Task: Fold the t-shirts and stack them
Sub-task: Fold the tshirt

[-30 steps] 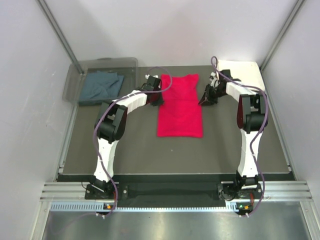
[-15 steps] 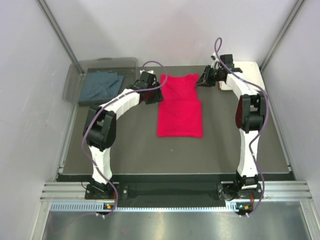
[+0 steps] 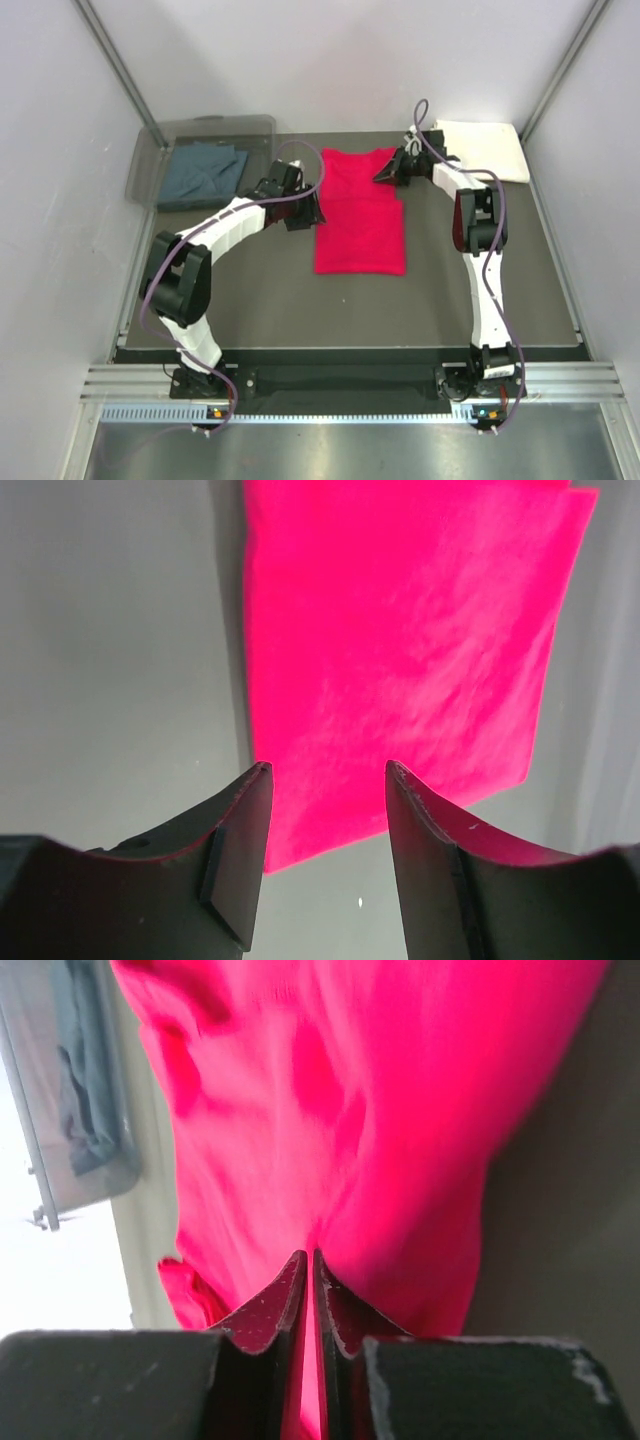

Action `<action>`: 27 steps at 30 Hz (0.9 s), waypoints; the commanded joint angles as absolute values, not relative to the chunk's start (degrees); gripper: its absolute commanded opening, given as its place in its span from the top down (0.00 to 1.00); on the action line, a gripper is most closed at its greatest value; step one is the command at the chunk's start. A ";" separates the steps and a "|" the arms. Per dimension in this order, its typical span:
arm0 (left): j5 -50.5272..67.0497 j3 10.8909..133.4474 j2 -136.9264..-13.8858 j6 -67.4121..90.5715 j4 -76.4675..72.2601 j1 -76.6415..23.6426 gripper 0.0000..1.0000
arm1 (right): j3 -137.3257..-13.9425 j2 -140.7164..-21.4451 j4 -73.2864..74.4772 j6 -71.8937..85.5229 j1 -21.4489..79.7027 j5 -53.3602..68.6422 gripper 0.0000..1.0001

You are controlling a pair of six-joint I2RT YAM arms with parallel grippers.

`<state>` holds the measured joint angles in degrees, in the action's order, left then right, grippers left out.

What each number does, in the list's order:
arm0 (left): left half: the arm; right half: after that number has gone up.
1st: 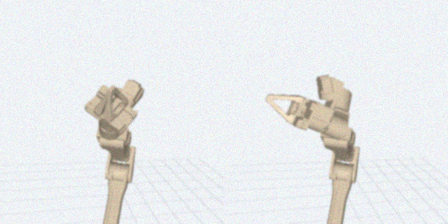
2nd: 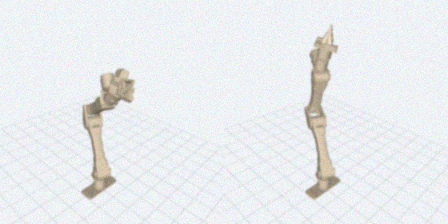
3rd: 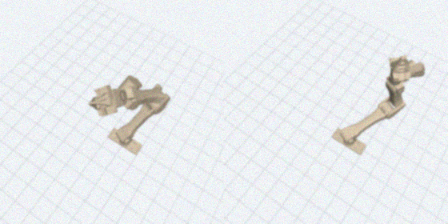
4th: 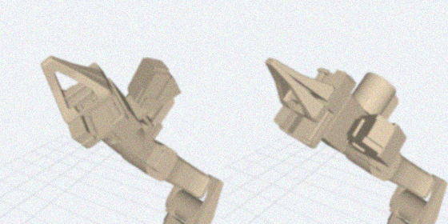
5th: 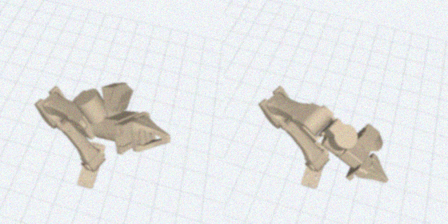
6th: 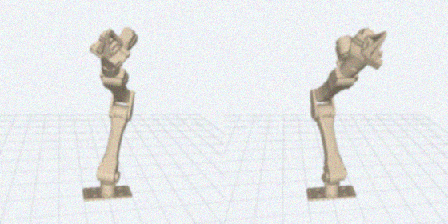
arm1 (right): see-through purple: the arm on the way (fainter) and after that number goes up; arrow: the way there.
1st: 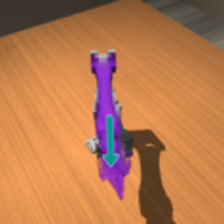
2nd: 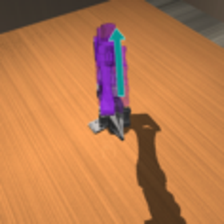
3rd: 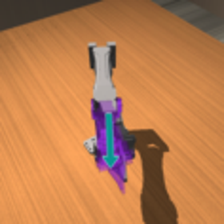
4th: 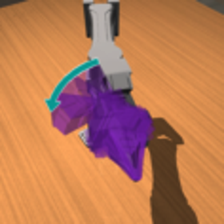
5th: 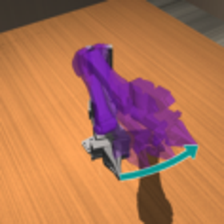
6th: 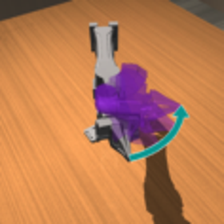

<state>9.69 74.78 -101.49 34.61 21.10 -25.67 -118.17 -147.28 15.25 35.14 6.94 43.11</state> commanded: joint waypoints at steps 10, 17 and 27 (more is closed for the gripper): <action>12.74 66.97 -95.01 36.38 19.86 -27.25 0.47 | -134.46 -156.97 3.69 41.74 4.13 40.70 0.86; 14.85 66.98 -93.61 37.44 20.92 -27.77 0.43 | -143.24 -164.78 -4.12 52.29 3.51 39.55 0.85; 16.34 56.01 -85.18 42.71 20.48 -27.77 0.32 | -142.50 -151.38 5.68 48.53 4.39 36.75 0.66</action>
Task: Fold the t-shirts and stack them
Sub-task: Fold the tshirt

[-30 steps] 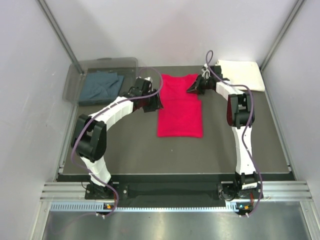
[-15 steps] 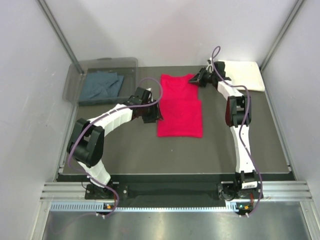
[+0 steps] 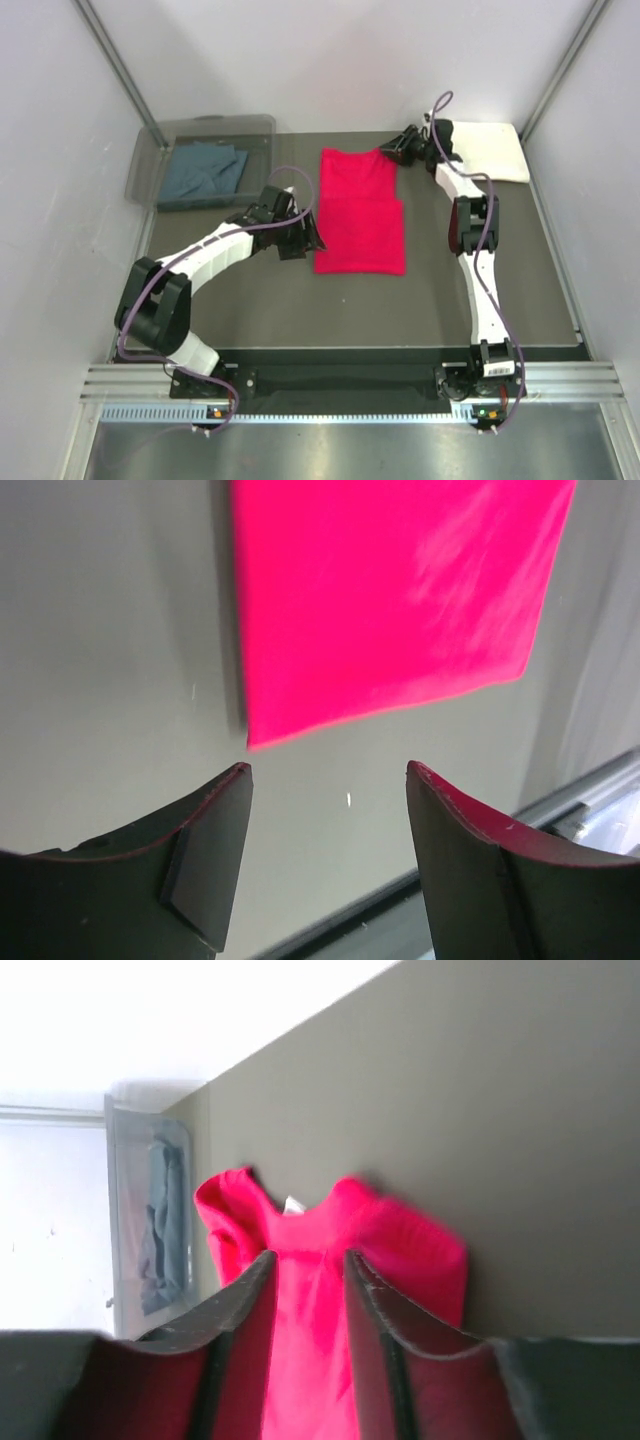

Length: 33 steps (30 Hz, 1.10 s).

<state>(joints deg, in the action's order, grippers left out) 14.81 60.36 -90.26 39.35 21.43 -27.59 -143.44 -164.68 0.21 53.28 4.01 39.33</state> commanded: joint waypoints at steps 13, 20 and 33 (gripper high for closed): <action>19.86 35.25 -70.32 68.97 4.16 -28.04 0.39 | -90.57 -102.42 32.52 28.66 5.01 29.97 0.36; 16.97 27.45 -66.53 78.99 -2.95 -29.09 0.32 | -56.03 -76.43 25.33 33.11 5.54 32.07 0.34; 7.56 24.87 -76.61 88.41 -13.00 -31.64 0.37 | -17.41 -51.69 0.47 63.86 14.59 20.24 0.30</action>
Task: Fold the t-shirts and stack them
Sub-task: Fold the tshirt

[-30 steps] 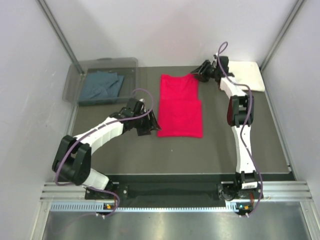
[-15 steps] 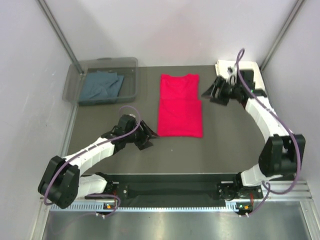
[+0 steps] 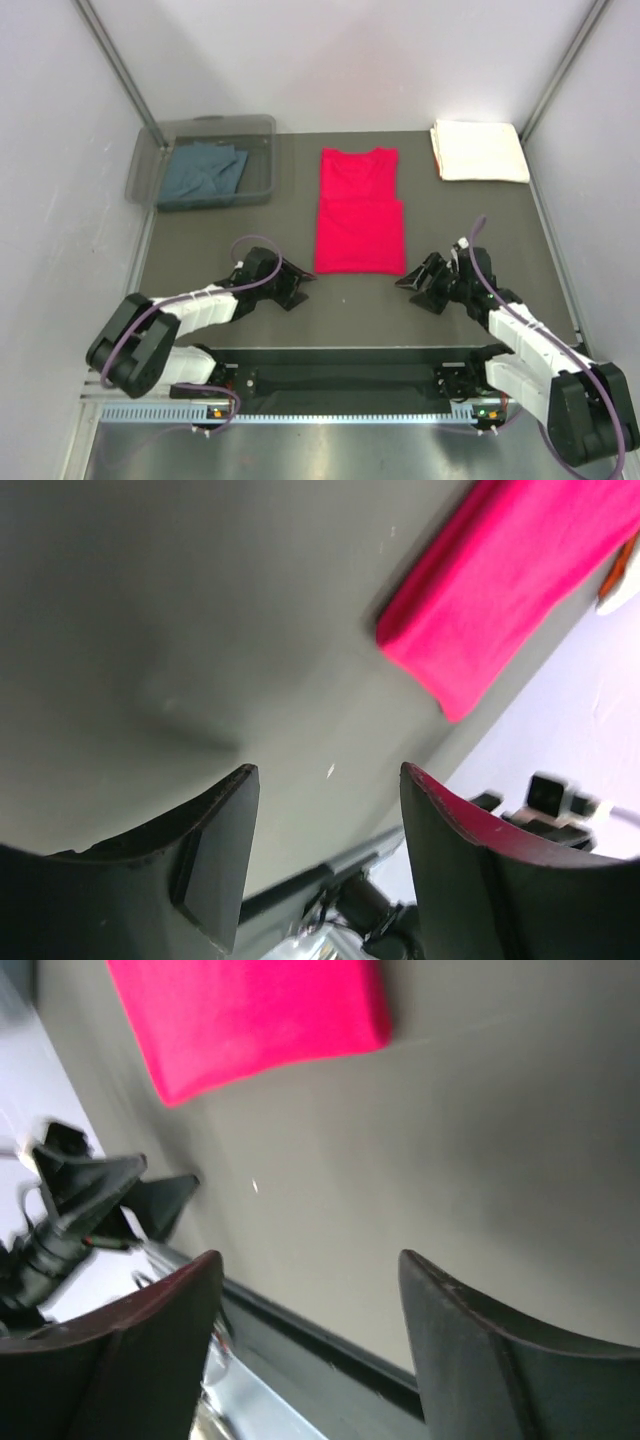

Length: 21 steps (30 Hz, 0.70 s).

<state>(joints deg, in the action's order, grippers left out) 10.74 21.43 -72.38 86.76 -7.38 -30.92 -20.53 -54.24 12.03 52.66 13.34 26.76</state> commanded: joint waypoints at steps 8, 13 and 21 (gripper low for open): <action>2.29 28.56 -85.51 94.39 -13.10 -35.07 0.38 | -11.87 -55.97 -8.43 76.63 16.34 11.17 0.34; -1.47 28.56 -88.42 97.91 -12.92 -35.07 0.41 | -12.13 -64.75 -13.53 80.32 18.01 11.42 0.35; -5.10 28.74 -90.43 100.02 -13.18 -35.07 0.52 | -13.53 -68.90 -13.63 85.25 19.77 6.68 0.40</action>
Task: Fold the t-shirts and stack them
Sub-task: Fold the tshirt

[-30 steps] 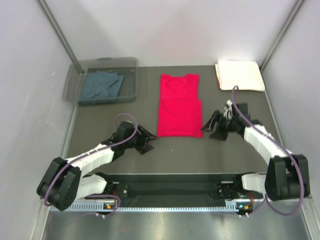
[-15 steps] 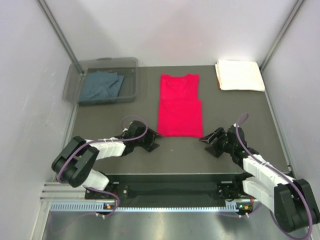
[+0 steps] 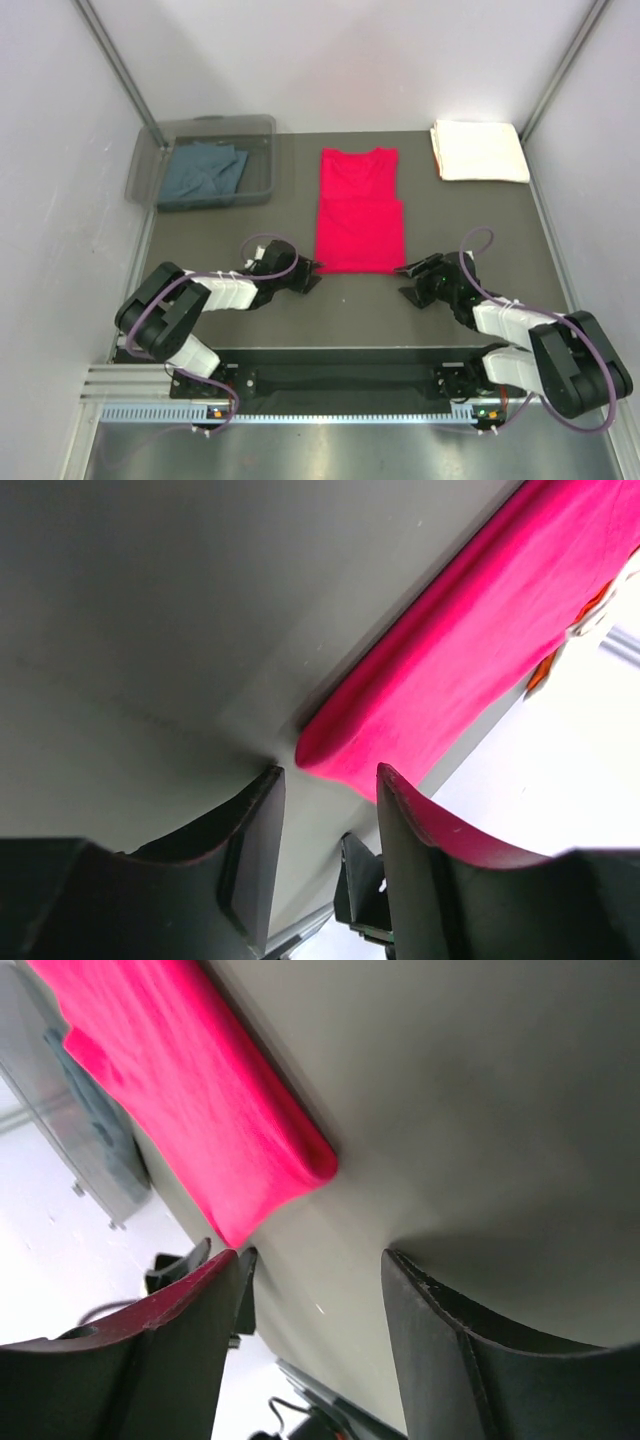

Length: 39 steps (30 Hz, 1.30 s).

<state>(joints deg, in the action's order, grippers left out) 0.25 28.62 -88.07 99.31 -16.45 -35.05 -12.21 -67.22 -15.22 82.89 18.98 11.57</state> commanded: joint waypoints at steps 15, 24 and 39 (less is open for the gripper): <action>-5.89 30.15 -95.19 101.95 -14.85 -34.98 0.66 | -17.40 -78.22 -13.01 88.42 19.86 3.78 0.57; -3.78 29.18 -94.66 100.11 -14.42 -34.72 1.00 | -18.99 -81.47 -12.04 82.73 19.16 6.32 1.00; -5.09 21.45 -66.92 97.11 5.86 -45.16 1.00 | -15.56 -50.06 12.89 77.16 27.40 3.53 1.00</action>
